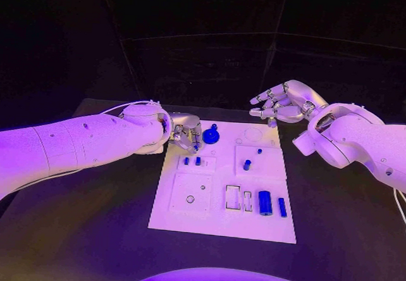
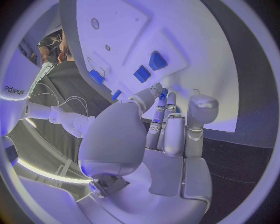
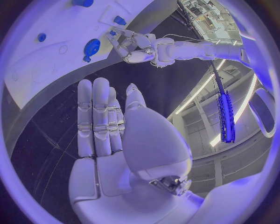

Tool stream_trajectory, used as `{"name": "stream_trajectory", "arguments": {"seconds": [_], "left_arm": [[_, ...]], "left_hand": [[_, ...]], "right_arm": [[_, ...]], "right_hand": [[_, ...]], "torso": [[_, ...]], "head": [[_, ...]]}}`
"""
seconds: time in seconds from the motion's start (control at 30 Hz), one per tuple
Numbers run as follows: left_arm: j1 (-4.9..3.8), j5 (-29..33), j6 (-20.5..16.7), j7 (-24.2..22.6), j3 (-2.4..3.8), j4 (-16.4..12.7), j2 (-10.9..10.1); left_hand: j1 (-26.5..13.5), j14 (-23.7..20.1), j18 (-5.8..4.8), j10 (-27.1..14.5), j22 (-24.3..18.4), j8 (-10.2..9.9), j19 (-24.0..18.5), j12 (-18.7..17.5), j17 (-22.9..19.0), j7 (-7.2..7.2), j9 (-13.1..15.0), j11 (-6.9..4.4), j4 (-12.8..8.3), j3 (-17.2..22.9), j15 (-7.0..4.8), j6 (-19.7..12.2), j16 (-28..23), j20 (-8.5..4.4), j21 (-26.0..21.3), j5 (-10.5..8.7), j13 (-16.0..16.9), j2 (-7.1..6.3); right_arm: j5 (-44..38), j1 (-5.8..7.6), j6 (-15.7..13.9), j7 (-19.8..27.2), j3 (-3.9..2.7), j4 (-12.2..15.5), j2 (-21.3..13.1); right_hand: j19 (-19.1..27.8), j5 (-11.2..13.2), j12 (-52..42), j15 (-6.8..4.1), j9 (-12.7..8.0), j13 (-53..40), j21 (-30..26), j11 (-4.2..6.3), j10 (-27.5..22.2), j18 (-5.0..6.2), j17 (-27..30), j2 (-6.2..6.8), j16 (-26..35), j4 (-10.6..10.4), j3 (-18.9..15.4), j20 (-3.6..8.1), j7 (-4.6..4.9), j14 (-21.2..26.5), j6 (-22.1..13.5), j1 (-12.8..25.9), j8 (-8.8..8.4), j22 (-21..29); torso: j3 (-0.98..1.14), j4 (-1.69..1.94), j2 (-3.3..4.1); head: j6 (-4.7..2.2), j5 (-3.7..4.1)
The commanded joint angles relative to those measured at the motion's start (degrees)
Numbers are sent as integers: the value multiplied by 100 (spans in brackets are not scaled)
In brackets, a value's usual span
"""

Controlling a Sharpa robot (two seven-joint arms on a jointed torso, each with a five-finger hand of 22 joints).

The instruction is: Assemble the parts on the task board

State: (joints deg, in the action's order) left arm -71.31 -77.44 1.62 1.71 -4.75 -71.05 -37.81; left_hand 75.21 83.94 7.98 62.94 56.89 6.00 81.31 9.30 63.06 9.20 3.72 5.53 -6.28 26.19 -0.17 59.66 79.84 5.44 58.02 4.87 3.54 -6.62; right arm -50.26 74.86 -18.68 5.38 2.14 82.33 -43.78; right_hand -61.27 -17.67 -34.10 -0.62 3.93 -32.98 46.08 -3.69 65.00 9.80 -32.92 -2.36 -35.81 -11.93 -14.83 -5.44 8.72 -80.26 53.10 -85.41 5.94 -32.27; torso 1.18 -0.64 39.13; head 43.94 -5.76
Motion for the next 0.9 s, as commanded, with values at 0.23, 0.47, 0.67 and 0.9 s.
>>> {"name": "stream_trajectory", "arguments": {"seconds": [0.23, 0.47, 0.67, 0.9], "left_arm": [[-5, -7, -96, 65, 4, -5, -16], [-4, -4, -182, 73, 4, 1, -49], [-3, 95, -330, 51, 5, -5, -130], [-6, 898, -658, -243, 8, -72, -395]], "left_hand": [[-37, 104, -71, -165, -48, -148, -39, -97, -58, 38, -13, 47, -29, -91, 86, -211, -42, 58, -91, -21, 15, -55], [-25, 88, -53, -300, -111, -214, -61, -142, -117, 44, -6, 63, -55, -160, 98, -341, -62, 77, -166, -24, 14, -66], [19, 75, -37, -491, -174, -228, -81, -177, -166, 53, -2, 82, -95, -246, 111, -436, -79, 91, -242, -25, 14, -59], [64, 71, -25, -614, -237, -210, -97, -166, -187, 68, 6, 100, -119, -311, 123, -472, -84, 103, -315, -17, 19, -10]], "right_arm": [[14, 11, 28, 31, -3, -4, 1], [14, 11, 28, 4, -3, -28, -2], [-69, 11, 110, -67, -3, -96, -4], [-1103, 8, 415, -234, -2, -249, -37]], "right_hand": [[-38, -26, -38, -1, 2, 7, -21, -4, -17, 74, -7, -45, 38, -26, -7, -21, 15, -45, -1, 6, -19, 6], [-40, -26, -39, 1, 2, 9, -27, -6, -31, 73, -14, -45, 51, -29, -12, -21, 16, -43, -2, -1, -18, 10], [-17, -3, 210, 31, 6, 159, -79, -51, -400, 66, -34, -56, 120, 10, 8, -37, 48, 17, 23, -138, 0, 34], [-144, 274, 1217, 34, 49, 1078, 7, -94, -656, 82, -135, -152, 64, 304, 234, -25, 61, -152, 416, -803, 207, -19]], "torso": [[1, 0, -3], [-1, -2, 0], [-2, -1, -4], [-1, 1, -14]], "head": [[-7, 0], [-12, 1], [-22, 10], [-42, 21]]}}
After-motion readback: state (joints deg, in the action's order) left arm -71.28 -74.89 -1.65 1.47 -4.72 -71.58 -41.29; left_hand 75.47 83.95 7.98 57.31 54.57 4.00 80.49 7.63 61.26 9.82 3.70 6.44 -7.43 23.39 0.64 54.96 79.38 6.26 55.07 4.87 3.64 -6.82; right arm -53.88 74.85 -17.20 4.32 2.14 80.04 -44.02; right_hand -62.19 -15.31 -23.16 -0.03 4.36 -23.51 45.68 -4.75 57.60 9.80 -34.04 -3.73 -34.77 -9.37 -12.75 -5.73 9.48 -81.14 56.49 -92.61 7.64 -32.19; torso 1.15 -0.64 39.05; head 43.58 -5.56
